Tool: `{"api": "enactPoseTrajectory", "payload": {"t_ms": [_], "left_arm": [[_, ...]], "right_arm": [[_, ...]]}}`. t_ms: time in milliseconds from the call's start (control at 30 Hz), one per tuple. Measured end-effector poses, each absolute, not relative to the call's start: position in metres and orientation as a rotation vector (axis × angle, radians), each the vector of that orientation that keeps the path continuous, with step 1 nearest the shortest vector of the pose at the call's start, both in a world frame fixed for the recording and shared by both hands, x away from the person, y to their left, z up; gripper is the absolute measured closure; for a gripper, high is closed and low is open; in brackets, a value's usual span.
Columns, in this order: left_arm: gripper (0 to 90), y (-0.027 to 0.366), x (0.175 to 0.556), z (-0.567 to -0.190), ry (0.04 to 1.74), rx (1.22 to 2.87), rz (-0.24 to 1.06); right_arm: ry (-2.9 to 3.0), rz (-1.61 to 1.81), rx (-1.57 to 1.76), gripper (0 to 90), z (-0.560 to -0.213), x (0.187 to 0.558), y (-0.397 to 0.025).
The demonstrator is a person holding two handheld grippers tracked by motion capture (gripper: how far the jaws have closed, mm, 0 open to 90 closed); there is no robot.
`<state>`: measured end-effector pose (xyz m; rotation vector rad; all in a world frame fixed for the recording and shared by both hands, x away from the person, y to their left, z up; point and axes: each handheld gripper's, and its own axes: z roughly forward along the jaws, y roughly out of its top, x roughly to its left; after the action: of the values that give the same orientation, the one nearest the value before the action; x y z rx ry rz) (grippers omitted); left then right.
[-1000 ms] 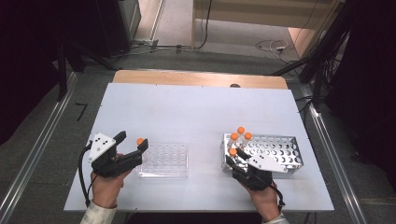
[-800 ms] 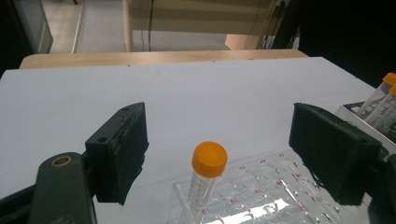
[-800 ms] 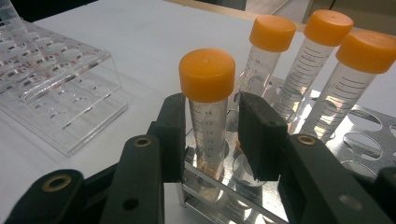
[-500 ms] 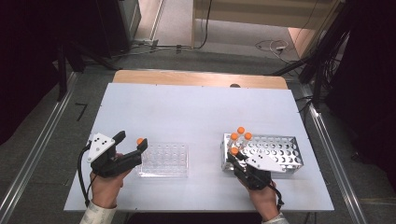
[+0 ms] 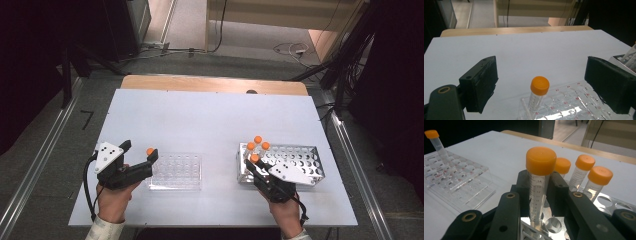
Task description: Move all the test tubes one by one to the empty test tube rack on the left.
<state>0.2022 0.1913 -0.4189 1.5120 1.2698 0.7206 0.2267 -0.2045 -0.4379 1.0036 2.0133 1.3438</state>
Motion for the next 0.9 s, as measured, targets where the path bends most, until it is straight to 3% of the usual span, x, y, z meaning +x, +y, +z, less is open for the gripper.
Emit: {"api": "enactPoseTrajectory", "payload": {"t_ms": [900], "left_arm": [[12.0,0.186,0.199,-0.415,1.245,1.516,0.724]], "right_arm": [[2.005,1.403,0.941,71.4,-0.415,0.213,-0.2]]}}
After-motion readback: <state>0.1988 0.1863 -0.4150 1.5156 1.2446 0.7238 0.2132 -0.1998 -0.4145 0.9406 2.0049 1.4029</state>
